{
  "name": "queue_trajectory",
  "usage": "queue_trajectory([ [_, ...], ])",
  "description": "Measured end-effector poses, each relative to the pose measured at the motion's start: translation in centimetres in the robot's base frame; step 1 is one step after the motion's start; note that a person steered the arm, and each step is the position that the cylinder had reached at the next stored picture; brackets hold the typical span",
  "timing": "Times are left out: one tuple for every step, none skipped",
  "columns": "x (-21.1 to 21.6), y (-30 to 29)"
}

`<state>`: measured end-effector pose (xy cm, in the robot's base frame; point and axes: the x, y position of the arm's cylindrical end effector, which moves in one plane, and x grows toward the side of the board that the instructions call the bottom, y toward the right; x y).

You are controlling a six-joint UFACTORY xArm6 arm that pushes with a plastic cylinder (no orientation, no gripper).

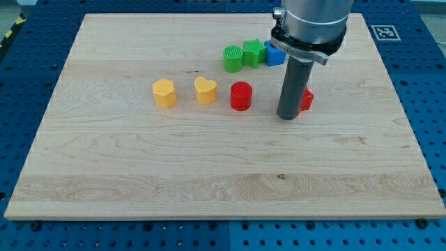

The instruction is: Move the yellow heart down and right a bit

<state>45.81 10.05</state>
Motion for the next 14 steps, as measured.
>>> queue_trajectory([
  [-0.6, 0.0],
  [-1.4, 0.0],
  [-1.5, 0.0],
  [2.4, 0.0],
  [4.6, -1.9],
  [4.6, -7.8],
  [4.4, -15.0],
  [2.0, -23.4],
  [-3.8, -30.9],
  [-10.2, -31.8],
  [-11.0, -25.9],
  [-9.4, -19.5],
  [-8.2, -18.0],
  [-7.6, -17.2],
])
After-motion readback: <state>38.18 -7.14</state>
